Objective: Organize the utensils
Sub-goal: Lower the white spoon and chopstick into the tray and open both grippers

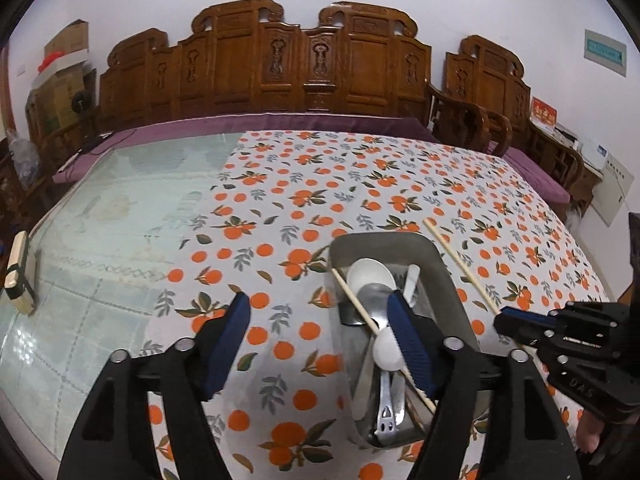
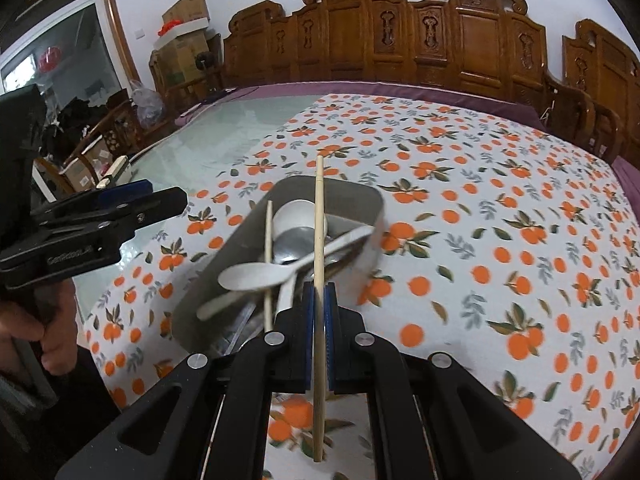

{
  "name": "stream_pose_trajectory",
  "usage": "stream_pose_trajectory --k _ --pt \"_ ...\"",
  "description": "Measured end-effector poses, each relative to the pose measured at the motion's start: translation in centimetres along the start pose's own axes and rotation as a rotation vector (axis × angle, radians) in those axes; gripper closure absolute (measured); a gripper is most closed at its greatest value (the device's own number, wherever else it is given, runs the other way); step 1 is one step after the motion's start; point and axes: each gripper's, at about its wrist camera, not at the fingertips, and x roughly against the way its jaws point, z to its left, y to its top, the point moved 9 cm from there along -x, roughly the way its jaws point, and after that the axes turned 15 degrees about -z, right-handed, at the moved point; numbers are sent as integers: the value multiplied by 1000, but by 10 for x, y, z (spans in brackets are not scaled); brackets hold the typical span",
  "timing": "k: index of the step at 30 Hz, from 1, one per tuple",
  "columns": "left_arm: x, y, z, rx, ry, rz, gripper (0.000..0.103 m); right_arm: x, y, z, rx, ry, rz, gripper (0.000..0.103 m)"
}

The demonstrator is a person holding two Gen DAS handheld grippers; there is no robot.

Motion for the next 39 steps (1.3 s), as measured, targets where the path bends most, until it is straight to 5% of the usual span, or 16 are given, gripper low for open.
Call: stream_pose_trajectory --k 10,26,39 --pt "6 6 16 19 12 -24 12 -38 -6 15 -66 -4 37 97" --pt "4 4 14 9 14 -19 11 -67 -19 6 -57 -87 75 97" --pt "6 0 6 -6 9 -12 11 -29 -1 12 -10 -52 -25 94"
